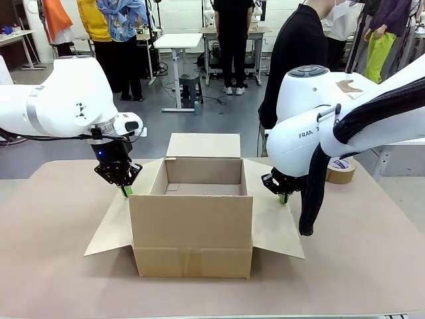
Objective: Wrap the clocks to prevent damage.
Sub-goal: Once the human has placed the objects inside and stepped back, release both hands from the side flaps of the Package Box.
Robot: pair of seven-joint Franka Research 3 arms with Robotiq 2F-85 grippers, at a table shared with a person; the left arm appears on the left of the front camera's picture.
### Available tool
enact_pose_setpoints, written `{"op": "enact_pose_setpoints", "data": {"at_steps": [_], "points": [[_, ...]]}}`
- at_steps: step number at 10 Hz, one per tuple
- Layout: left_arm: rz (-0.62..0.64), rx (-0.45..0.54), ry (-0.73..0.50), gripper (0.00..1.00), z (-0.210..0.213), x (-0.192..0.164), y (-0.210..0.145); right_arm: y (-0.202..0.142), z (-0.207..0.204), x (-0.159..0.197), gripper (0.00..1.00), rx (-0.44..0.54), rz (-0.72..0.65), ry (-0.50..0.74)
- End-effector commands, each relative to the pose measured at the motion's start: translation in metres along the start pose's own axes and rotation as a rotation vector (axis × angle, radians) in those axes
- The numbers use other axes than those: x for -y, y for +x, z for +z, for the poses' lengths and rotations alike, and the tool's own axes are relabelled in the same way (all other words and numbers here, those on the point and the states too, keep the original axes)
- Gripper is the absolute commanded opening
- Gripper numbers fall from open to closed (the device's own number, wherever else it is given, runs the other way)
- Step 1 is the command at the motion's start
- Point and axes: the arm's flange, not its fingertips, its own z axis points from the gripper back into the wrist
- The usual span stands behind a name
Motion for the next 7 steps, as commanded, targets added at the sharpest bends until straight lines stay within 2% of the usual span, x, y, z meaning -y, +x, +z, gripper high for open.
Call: {"op": "enact_pose_setpoints", "data": {"at_steps": [1,7], "points": [[0.006,-0.002,0.005,0.0,-0.0006,-0.0004,0.0,-0.0005,-0.0012,0.0,0.01,0.0,0.003,-0.007],[0.006,-0.002,0.005,0.0,-0.0006,-0.0004,0.0,-0.0005,-0.0012,0.0,0.01,0.0,0.003,-0.007]]}}
